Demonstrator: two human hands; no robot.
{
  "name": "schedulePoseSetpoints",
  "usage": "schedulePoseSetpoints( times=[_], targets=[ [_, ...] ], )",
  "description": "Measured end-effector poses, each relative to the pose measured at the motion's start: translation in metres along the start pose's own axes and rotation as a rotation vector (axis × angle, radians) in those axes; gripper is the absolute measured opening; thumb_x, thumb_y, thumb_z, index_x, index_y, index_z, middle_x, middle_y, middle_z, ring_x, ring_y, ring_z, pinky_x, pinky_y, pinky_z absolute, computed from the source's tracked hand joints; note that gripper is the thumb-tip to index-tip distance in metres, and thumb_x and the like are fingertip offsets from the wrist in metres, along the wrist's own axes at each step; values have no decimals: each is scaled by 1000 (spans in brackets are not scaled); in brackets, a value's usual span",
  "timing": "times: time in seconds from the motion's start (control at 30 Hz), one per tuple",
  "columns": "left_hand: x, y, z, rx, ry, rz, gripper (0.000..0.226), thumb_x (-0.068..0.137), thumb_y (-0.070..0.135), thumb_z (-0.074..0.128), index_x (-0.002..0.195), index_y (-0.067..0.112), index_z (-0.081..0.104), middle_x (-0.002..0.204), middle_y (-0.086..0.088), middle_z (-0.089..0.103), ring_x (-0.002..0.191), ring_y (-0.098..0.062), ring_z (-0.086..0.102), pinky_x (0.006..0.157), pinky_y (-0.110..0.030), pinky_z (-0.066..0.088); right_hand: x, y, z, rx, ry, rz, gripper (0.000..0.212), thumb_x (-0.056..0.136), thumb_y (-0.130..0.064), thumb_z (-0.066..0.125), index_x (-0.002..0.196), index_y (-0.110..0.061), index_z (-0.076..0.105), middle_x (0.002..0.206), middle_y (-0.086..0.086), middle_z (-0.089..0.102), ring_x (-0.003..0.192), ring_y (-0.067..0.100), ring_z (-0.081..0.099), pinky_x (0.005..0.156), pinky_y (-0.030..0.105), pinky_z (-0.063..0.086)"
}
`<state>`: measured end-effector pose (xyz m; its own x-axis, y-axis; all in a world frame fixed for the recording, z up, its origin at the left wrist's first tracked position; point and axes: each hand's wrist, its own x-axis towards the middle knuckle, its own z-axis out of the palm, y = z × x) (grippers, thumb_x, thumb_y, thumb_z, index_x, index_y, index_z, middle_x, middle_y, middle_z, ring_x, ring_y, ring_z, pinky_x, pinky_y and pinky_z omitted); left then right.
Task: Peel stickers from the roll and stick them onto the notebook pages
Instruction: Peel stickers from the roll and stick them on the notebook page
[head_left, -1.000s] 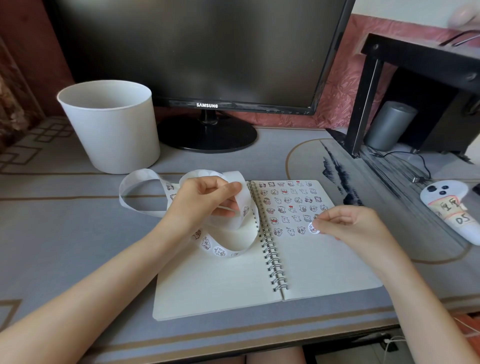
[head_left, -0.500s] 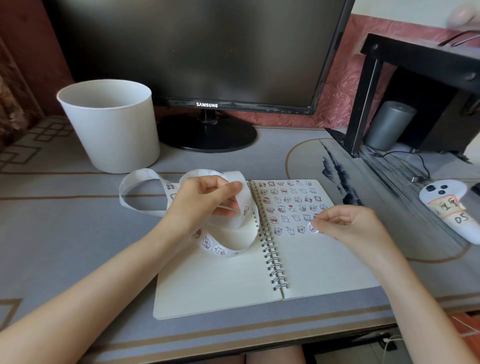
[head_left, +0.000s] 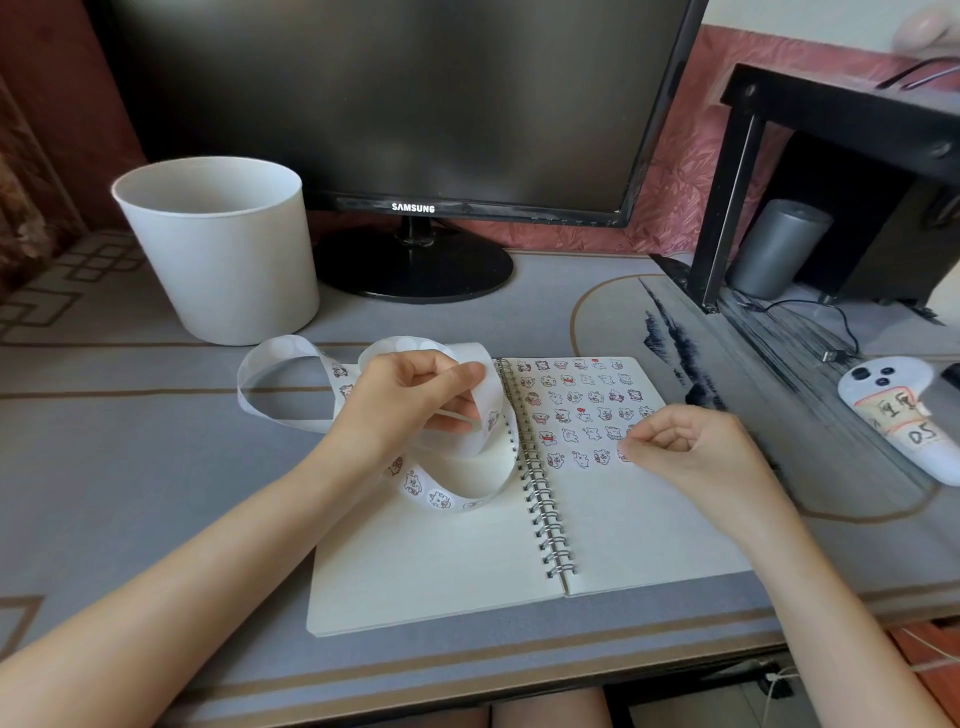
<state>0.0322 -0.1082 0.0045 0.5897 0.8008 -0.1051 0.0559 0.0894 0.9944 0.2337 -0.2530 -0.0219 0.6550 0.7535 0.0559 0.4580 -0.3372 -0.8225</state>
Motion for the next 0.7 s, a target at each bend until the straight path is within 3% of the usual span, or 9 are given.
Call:
schedulePoseSetpoints(
  times=[0.07,0.13,0.23,0.4,0.53,0.7],
  targets=[
    [0,0,0,-1,-1,0,19,87,16,65,75,2,63,56,-1,65,51,-8,63,49,-12,47,0,0,0,8,-4,1,14,72,-6,78,73,-14,67,66,4,63,49,-2,48,54,16,39],
    [0,0,0,1,-1,0,19,87,16,65,76,1,63,57,-1,65,51,-8,63,49,-12,47,0,0,-2,35,-2,2,20,73,-5,78,77,-16,63,67,2,58,47,-1,45,54,21,38],
    [0,0,0,-5,-2,1,19,88,15,64,77,0,63,56,-1,65,52,-8,64,50,-13,47,0,2,-2,38,-22,4,20,76,-3,75,79,-17,62,71,2,57,56,9,46,59,25,39],
    [-1,1,0,1,-2,7,19,88,15,64,77,0,63,55,0,65,51,-8,64,49,-12,47,1,7,-4,66,-8,0,13,81,-4,71,78,-15,64,72,1,62,63,12,51,60,15,41],
    [-1,0,1,8,-1,5,19,88,16,64,77,0,63,55,0,65,51,-8,63,49,-13,47,1,4,1,68,21,6,19,71,-20,81,80,-16,65,74,0,63,62,8,53,65,24,42],
    [0,0,0,6,-4,11,19,88,16,64,77,0,63,56,0,65,52,-8,64,50,-14,48,1,4,1,3,1,-1,19,71,-15,81,81,-18,64,74,-1,59,60,9,49,65,27,41]
  ],
)
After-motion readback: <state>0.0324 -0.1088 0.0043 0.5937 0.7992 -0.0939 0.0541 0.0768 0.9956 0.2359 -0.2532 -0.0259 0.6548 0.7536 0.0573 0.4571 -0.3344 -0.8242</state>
